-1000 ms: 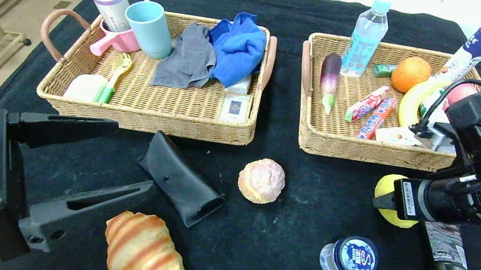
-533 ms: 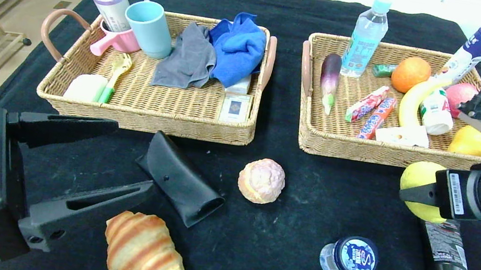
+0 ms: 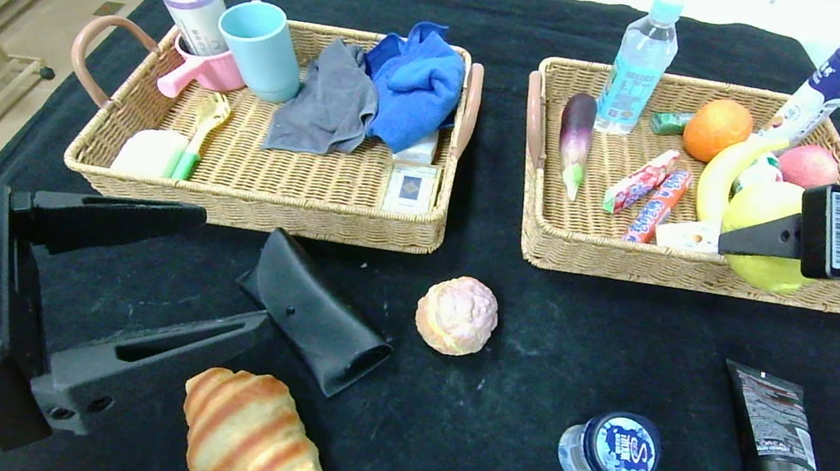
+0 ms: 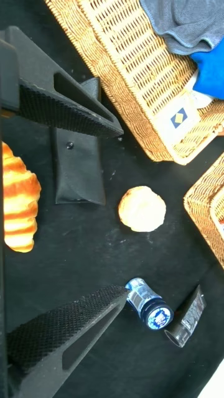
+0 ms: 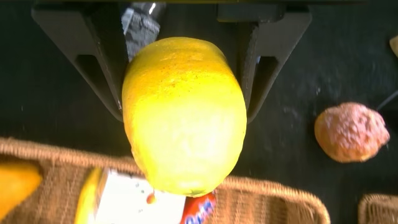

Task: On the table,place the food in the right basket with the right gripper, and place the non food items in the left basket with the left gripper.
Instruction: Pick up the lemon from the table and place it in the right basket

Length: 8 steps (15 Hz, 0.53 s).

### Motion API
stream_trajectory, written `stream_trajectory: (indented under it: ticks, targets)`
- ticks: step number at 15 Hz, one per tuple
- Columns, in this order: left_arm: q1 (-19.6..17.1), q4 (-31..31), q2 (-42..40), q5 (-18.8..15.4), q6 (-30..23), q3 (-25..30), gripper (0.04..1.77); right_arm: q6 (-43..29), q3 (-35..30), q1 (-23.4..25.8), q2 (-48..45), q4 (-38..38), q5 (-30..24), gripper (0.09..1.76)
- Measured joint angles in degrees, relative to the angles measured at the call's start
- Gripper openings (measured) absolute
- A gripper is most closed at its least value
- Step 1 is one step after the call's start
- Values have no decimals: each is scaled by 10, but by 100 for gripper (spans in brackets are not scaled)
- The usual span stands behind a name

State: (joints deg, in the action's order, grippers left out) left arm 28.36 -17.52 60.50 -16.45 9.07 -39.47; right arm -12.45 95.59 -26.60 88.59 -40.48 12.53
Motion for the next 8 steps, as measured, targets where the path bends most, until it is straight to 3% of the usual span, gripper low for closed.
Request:
stream_trajectory:
  ticks: [8]
  targets:
    - [-1, -2, -1, 0, 0, -1, 172, 1, 143, 3, 123, 4, 3, 103]
